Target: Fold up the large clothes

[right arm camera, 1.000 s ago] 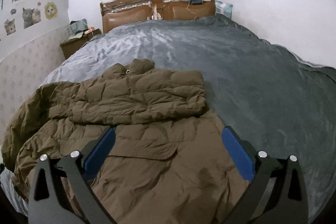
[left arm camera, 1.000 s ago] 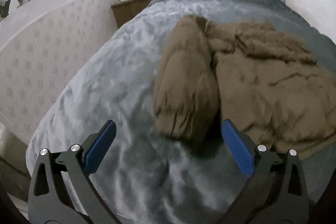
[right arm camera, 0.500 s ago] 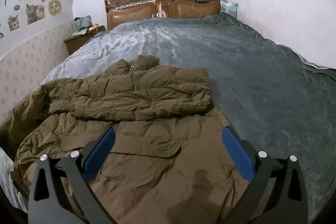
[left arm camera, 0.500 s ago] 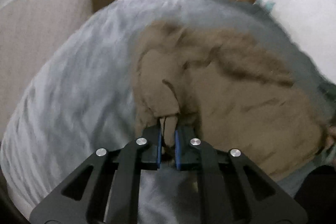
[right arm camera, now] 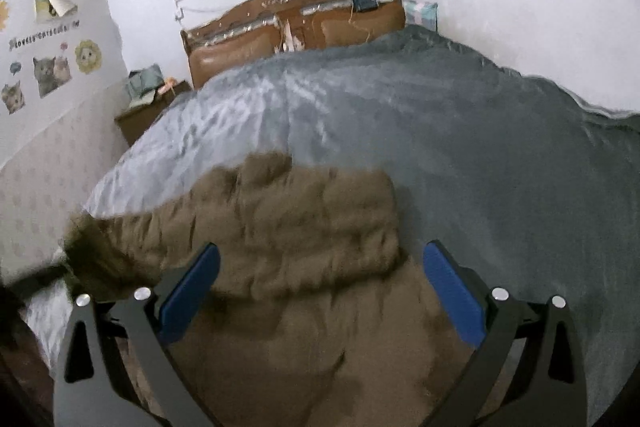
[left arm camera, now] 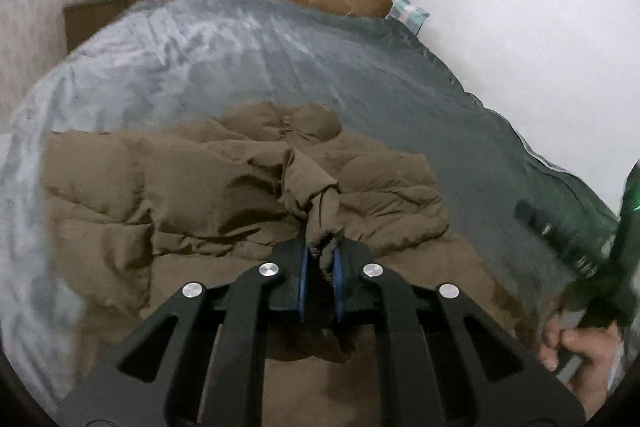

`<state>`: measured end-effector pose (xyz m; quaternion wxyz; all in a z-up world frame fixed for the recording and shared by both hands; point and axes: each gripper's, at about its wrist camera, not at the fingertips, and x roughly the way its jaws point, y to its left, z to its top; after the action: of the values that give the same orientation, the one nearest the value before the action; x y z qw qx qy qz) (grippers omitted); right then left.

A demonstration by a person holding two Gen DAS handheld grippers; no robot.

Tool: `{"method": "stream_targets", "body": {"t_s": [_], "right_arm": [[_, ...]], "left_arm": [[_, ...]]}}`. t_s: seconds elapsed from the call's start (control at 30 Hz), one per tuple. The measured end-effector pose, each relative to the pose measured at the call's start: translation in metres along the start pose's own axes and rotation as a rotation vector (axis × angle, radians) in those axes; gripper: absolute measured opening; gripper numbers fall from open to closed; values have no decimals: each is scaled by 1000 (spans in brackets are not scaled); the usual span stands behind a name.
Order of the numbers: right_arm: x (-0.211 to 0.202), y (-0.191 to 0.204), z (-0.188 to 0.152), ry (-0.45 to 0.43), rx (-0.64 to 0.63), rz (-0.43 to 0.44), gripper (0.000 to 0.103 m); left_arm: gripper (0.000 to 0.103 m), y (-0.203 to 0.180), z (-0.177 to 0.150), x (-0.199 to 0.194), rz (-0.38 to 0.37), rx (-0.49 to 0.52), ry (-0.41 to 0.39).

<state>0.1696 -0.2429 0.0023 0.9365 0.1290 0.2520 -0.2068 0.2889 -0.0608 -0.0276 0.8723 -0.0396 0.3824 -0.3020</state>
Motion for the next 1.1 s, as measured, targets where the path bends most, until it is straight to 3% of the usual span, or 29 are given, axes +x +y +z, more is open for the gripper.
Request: {"method": "stream_targets", "body": {"t_s": [0.03,0.1,0.13,0.17,0.23,0.27,0.37,0.47,0.6,0.67,0.8,0.9,1.1], "right_arm": [[8,1,11,-6,-2,-7,101],[31,3,28,18,11,1,101],[38,2,30,16,26,18,101],[45,1,26,1,37,39,101],[59,1,12,29,32,20,101],[72,3,4,90,27,7,101],[84,10,-3,137,34,52,101],[90,30,-12,168,-14,123,101],[111,71,-38,282,-63,243,101],[118,94,-53,326,-96,231,101],[130,130,-73,395,-145,290,101],[142,149,-88,442,-189,299,90],[152,149,-93,471,-138,387,28]], "left_arm": [[15,-1,2,9,-12,-8,5],[46,-3,0,30,-50,-13,6],[84,-6,-5,32,-63,1,-4],[99,-7,-9,34,-42,21,-7],[100,-11,-11,34,-7,101,-3],[100,-13,-10,30,2,144,-21],[100,-5,-1,17,62,175,-98],[100,30,10,0,139,64,-157],[100,77,11,-5,297,-84,-119],[100,93,9,-10,331,-125,-114],[100,121,9,-17,359,-216,-119],[100,138,5,-14,369,-231,-105],[100,140,5,-14,395,-204,-106]]}}
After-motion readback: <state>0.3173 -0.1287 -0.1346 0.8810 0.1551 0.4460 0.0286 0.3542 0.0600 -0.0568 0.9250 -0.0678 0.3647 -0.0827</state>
